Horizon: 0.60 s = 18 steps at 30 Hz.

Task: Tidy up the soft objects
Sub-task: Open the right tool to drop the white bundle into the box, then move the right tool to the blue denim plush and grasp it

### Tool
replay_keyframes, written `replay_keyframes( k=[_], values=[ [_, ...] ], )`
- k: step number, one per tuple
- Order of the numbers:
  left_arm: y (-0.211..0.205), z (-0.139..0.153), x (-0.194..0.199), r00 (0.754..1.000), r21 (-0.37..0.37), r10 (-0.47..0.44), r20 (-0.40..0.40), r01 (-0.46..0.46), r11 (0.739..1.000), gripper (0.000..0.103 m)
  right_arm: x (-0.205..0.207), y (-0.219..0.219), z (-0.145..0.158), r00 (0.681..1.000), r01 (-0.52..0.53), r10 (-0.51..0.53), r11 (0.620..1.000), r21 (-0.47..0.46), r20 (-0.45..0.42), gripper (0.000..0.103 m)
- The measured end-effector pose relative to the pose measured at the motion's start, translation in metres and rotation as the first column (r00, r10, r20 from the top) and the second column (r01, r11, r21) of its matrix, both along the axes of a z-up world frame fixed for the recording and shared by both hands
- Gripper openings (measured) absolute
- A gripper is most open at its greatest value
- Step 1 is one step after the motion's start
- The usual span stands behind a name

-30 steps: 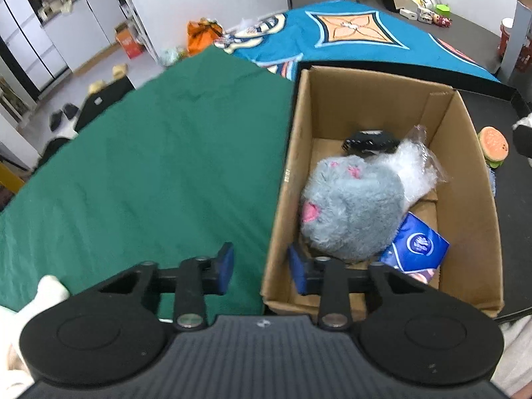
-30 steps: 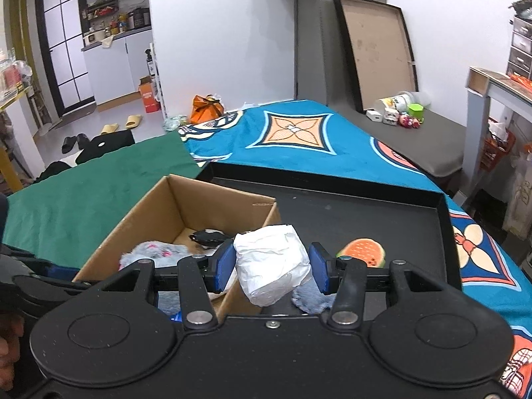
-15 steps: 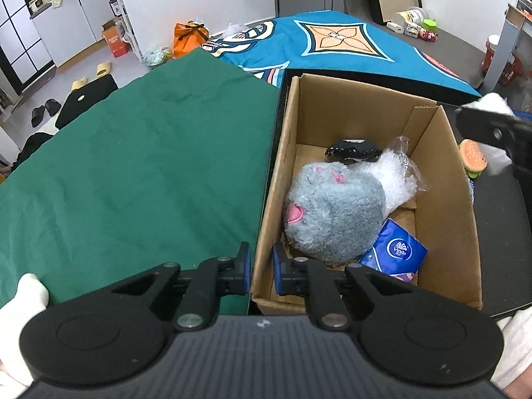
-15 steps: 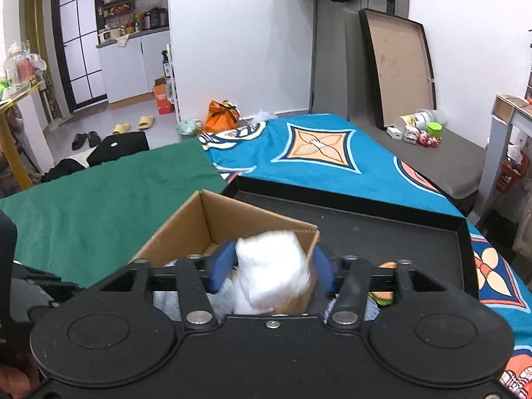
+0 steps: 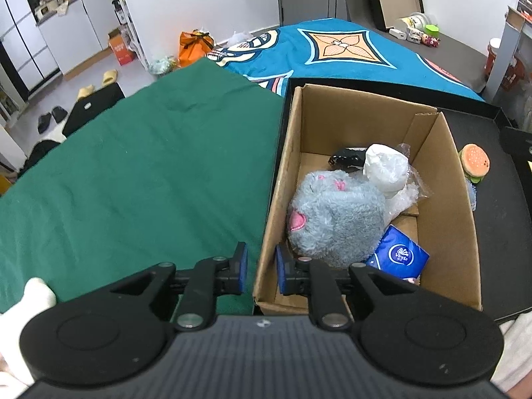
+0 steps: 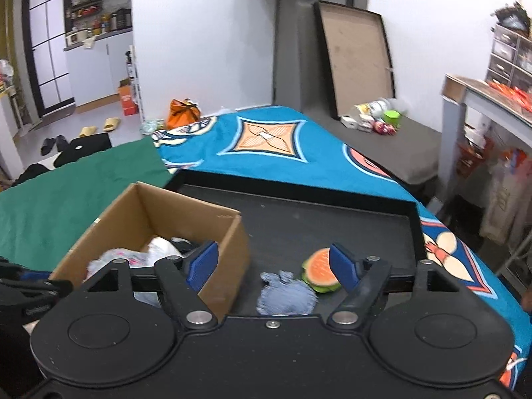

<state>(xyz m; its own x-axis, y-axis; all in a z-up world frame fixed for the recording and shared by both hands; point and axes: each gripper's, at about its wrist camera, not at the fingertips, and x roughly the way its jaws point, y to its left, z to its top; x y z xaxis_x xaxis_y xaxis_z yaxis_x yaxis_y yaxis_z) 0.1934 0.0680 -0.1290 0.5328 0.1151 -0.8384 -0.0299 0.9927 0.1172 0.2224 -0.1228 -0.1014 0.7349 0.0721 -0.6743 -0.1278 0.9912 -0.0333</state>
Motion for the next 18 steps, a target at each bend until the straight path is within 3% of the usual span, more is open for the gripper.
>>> replay_keyframes(
  k=[12,18],
  values=[
    [-0.013,0.001,0.001,1.000,0.104,-0.007,0.019,0.005,0.995,0.025,-0.003,-0.020,-0.020,0.999,-0.002,0.003,1.000,0.029,-0.039,0.073],
    [-0.022,0.001,0.001,1.000,0.171,-0.013,0.028,0.008,0.985,0.037,0.002,-0.037,-0.036,0.997,0.018,-0.014,0.998,0.058,-0.069,0.073]
  ],
)
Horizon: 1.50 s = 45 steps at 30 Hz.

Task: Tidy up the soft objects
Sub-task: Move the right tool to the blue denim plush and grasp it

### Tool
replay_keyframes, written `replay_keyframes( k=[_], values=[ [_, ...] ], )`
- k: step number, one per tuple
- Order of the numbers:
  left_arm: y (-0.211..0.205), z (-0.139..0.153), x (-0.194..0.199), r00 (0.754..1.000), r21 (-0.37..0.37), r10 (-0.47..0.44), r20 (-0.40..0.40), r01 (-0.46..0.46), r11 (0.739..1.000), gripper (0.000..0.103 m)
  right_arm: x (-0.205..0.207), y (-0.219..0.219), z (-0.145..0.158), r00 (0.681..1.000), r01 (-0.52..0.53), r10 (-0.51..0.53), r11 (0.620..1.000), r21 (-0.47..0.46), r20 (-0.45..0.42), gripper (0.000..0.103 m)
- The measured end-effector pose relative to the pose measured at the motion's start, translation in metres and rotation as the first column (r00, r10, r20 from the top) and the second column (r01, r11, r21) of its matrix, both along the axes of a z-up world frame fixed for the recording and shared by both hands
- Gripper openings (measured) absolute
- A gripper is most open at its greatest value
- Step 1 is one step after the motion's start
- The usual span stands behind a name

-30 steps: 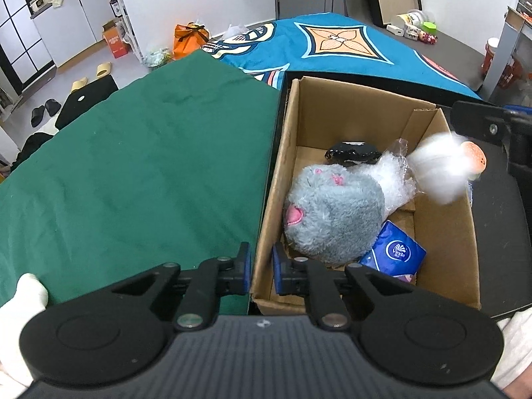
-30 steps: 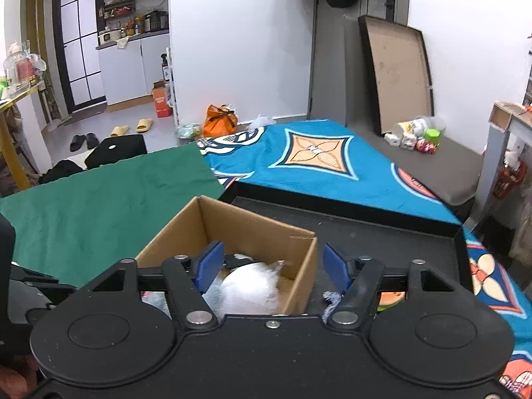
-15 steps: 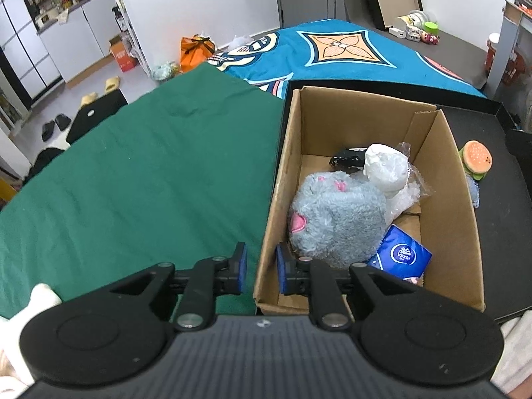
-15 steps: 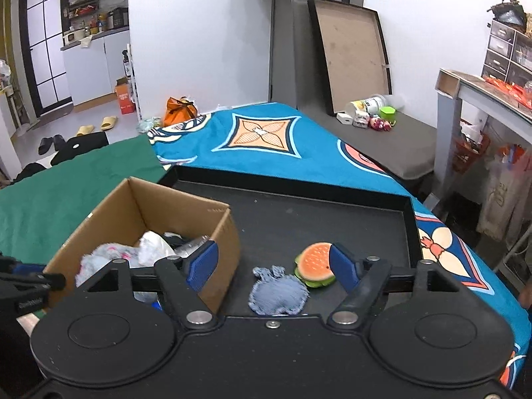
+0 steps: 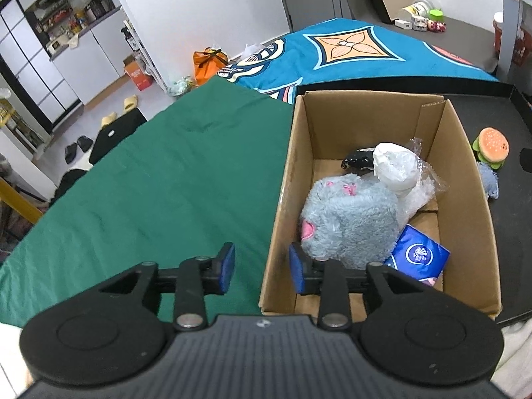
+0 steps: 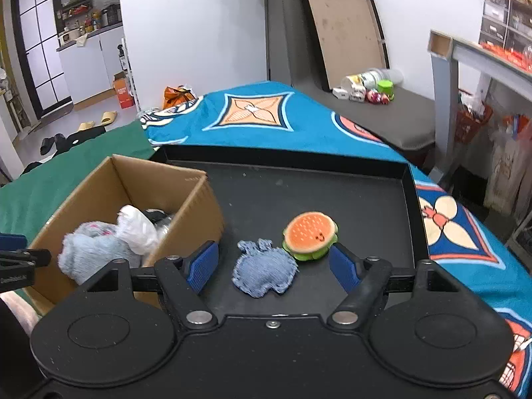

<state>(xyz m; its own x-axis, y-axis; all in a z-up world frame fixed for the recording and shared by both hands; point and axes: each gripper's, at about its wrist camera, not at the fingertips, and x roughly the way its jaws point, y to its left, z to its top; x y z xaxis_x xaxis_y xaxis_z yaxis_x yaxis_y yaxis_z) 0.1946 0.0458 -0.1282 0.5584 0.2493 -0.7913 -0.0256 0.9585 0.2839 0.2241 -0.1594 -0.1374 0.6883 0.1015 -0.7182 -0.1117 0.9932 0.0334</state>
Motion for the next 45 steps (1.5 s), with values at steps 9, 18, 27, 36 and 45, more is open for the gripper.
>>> replay_keyframes(
  k=[9,18,27,36,45],
  values=[
    [-0.010,-0.003,0.003,1.000,0.085,-0.001,-0.013,0.002,0.996,0.047,0.010,-0.016,-0.025,0.999,0.034,-0.032,0.997,0.070,-0.034,0.073],
    [-0.019,-0.010,0.008,0.999,0.158,0.004,-0.038,0.002,0.987,0.050,0.030,-0.018,-0.050,0.996,0.058,-0.049,0.992,0.115,-0.073,0.072],
    [-0.027,-0.017,0.014,0.998,0.205,0.016,-0.068,-0.002,0.979,0.050,0.051,-0.008,-0.066,0.996,0.023,-0.012,0.994,0.110,-0.094,0.072],
    [-0.032,-0.019,0.020,0.996,0.241,0.023,-0.084,-0.002,0.971,0.052,0.052,0.010,-0.081,0.987,-0.073,0.074,0.997,0.008,-0.141,0.067],
    [-0.036,-0.018,0.020,0.995,0.252,0.040,-0.090,-0.016,0.967,0.053,0.033,-0.015,-0.076,0.988,-0.071,0.070,0.997,-0.002,-0.136,0.051]
  ],
)
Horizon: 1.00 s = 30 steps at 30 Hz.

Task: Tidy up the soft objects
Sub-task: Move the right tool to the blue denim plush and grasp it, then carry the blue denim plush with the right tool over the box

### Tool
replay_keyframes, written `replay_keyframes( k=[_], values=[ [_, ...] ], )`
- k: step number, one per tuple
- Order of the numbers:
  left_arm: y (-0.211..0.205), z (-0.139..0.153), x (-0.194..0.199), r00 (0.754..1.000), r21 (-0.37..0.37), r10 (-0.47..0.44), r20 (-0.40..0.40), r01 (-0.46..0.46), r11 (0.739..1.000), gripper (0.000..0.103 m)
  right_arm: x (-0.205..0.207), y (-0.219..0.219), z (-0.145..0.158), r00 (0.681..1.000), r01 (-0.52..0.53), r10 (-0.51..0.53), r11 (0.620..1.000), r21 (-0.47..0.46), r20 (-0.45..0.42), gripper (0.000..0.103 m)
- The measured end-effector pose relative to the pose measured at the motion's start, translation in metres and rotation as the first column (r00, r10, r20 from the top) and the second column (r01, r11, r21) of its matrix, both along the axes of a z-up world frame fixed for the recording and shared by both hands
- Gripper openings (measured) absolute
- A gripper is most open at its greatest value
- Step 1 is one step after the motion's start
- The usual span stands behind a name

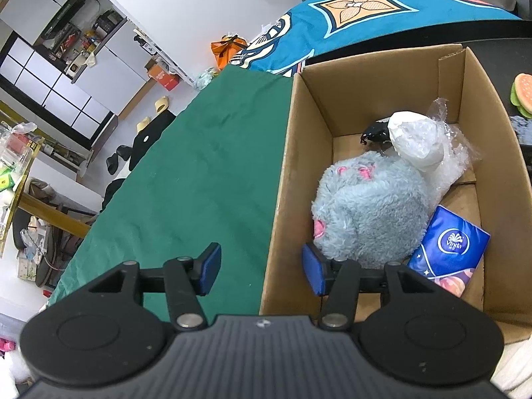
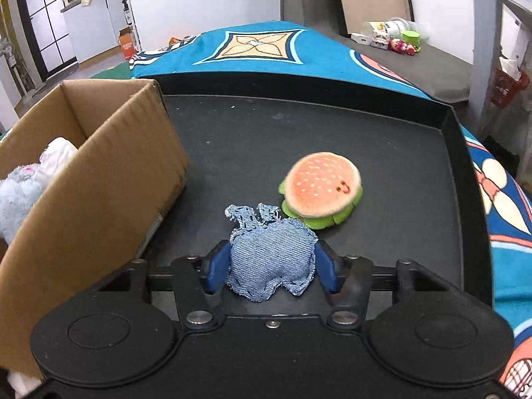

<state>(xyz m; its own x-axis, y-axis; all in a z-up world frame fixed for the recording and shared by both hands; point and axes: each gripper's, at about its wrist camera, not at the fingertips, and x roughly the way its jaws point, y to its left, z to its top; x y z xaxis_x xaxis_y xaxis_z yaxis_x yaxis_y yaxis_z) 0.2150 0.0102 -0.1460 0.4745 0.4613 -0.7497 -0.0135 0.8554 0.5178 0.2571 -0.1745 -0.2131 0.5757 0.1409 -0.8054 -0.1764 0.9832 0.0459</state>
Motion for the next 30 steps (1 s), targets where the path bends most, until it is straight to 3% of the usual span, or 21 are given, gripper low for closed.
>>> replay_keyframes(
  k=[8,16,24,30],
  values=[
    [-0.005,0.000,-0.002,1.000,0.037,-0.012,0.007,0.011,0.999,0.053,-0.010,-0.015,0.003,1.000,0.024,-0.023,0.998,0.052,-0.016,0.045],
    [-0.006,0.003,-0.007,1.000,0.032,-0.008,0.029,0.007,0.999,0.053,-0.017,-0.016,0.024,1.000,0.010,-0.012,0.997,0.076,0.024,0.045],
    [0.001,0.020,-0.006,0.999,-0.092,-0.045,0.016,0.047,0.995,0.053,-0.017,-0.009,0.053,0.998,-0.016,0.012,0.997,0.076,0.063,0.045],
    [0.002,0.027,-0.010,0.994,-0.056,-0.113,0.009,0.113,0.992,0.053,-0.020,-0.002,0.074,0.995,-0.036,0.029,0.997,0.071,0.093,0.045]
  ],
)
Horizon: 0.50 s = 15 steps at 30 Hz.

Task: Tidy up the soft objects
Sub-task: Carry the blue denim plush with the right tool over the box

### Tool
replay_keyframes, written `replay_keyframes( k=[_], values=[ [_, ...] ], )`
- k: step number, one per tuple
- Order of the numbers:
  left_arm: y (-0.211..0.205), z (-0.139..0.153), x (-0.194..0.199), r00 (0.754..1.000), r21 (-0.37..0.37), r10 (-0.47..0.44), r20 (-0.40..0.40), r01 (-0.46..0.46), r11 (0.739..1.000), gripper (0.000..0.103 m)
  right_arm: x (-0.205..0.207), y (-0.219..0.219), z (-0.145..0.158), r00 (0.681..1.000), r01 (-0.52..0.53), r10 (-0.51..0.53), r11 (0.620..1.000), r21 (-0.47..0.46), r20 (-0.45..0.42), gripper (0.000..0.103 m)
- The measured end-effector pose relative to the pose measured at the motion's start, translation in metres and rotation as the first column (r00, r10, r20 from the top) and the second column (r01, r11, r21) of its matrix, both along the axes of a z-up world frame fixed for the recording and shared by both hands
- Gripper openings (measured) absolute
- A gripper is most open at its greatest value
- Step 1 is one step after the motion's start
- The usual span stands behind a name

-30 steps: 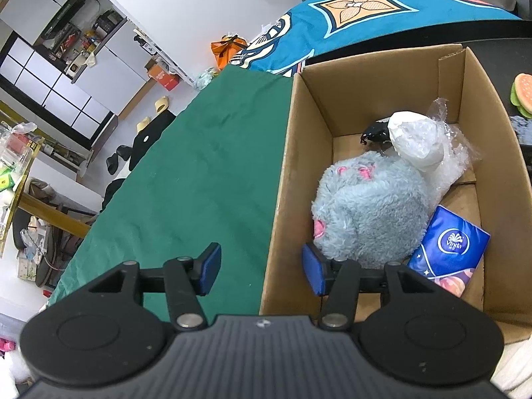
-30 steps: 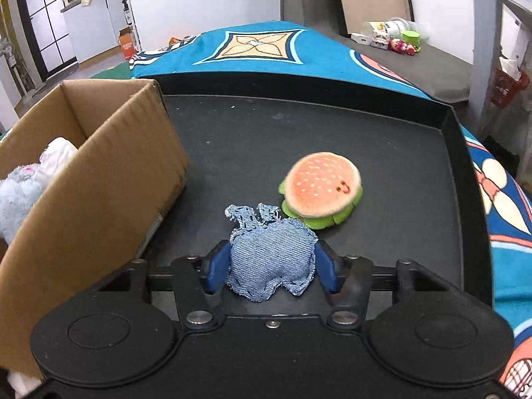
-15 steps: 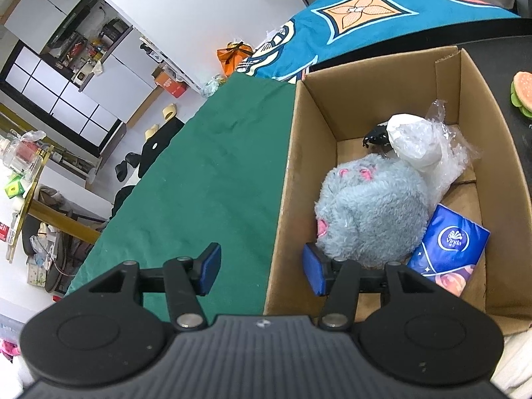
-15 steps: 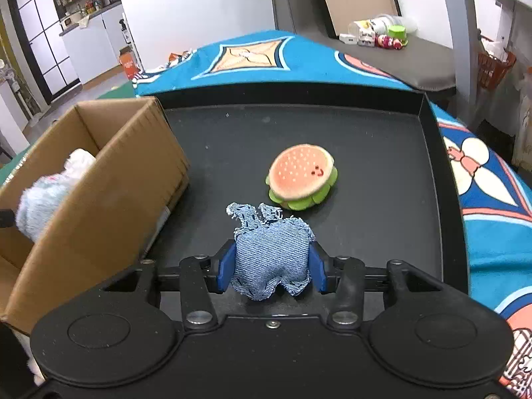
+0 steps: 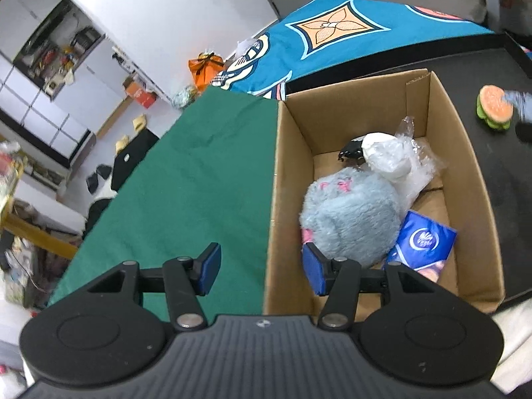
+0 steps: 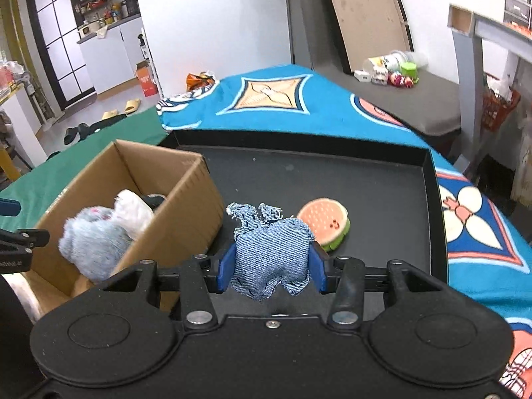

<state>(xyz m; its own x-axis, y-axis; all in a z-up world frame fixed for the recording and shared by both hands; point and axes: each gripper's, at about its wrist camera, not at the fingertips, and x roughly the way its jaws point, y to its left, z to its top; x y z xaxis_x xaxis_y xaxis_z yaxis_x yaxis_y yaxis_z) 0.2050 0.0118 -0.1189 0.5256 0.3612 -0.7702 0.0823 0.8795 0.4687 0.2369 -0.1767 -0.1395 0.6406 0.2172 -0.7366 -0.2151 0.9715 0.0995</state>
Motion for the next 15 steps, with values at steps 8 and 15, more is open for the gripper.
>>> replay_keyframes(
  k=[8,15],
  values=[
    [0.021,0.007,0.000,0.999,-0.086,-0.022,0.023,0.024,0.996,0.053,-0.005,0.023,0.024,0.998,-0.044,0.045,0.999,-0.007,0.038,0.046],
    [0.028,0.003,-0.004,0.999,-0.161,-0.040,0.035,0.045,0.986,0.053,-0.008,0.046,0.033,0.996,-0.082,0.082,0.997,0.000,0.037,0.046]
  ],
)
